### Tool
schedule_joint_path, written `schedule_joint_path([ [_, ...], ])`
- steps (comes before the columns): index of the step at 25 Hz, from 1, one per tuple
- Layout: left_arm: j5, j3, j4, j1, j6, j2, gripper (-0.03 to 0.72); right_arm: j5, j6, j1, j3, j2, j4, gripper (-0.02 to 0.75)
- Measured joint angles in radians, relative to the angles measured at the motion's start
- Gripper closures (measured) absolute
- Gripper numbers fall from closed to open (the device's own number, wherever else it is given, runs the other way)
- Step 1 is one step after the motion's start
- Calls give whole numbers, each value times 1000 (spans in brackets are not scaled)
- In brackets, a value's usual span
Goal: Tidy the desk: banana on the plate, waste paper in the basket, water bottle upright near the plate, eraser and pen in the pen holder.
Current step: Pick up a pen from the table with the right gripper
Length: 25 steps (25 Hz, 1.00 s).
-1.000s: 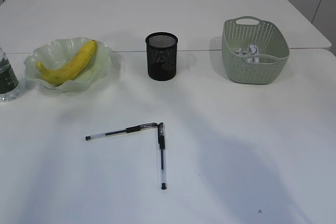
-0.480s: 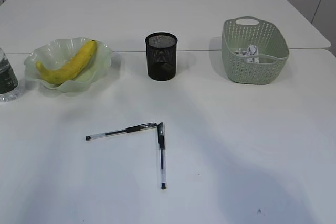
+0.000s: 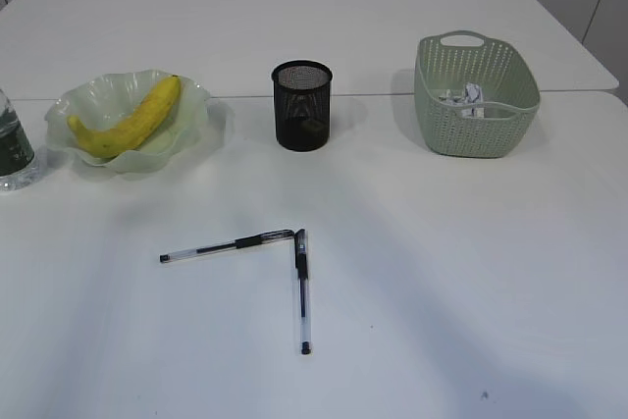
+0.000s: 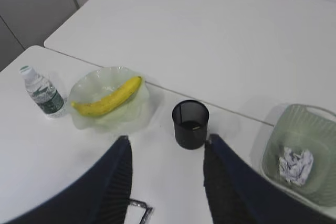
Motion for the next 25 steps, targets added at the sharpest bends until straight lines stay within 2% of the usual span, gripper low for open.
schedule_joint_path([
  [8, 0, 0, 0, 0, 0, 0, 257, 0, 62, 0, 288, -132, 3, 402],
  [14, 0, 0, -4, 0, 0, 0, 257, -2, 92, 0, 491, -187, 63, 402],
  [25, 3, 0, -31, 0, 0, 0, 258, -9, 97, 0, 767, -193, 115, 402],
])
